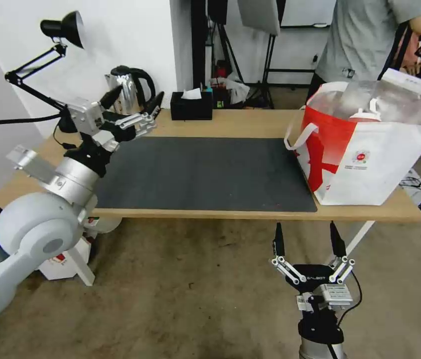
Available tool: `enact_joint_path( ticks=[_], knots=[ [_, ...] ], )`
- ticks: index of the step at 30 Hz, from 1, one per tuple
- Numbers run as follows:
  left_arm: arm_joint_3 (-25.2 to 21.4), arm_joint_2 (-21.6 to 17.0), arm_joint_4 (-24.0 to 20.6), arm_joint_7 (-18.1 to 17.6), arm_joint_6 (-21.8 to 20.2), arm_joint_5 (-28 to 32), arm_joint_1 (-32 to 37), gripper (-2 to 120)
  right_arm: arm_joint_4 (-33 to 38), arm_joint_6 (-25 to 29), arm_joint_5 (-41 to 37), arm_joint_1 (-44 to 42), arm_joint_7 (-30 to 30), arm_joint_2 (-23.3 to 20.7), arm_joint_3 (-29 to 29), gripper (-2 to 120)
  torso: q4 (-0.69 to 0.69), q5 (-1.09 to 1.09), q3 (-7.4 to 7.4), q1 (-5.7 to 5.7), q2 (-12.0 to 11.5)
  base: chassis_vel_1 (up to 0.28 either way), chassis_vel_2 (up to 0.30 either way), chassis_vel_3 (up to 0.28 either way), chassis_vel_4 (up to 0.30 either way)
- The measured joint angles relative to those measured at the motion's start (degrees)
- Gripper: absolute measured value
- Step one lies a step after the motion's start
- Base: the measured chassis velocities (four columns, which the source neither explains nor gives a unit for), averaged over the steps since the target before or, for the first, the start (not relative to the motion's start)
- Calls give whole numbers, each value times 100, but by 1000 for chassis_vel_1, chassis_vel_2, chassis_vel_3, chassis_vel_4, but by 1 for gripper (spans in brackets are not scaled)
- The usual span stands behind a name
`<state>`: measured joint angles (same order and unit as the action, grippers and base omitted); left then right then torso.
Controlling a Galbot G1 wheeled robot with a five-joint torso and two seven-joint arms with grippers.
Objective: Pick up the trash from the table and place it into the takeout bag.
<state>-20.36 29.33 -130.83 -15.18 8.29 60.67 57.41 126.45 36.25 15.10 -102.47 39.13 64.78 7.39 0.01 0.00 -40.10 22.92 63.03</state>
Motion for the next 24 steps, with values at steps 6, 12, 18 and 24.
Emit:
enact_joint_path(
  ticks=[6,12,18,24],
  knots=[
    [-626,132,34,38,108,-250,575,100,0,0,0,0,0,0,0,100,-1,1,0,0,0,0,0,0,0],
    [-1198,527,1,129,249,-764,1338,100,0,0,0,0,0,1,0,100,-2,-1,0,0,0,0,0,0,0],
    [-1635,1082,-275,154,294,-1163,2102,100,0,0,0,0,0,0,0,100,-1,1,0,0,-1,0,0,0,0],
    [-1966,1649,-596,145,351,-1599,2674,100,0,0,0,0,0,0,0,100,-1,0,0,0,0,0,0,0,0]
  ],
)
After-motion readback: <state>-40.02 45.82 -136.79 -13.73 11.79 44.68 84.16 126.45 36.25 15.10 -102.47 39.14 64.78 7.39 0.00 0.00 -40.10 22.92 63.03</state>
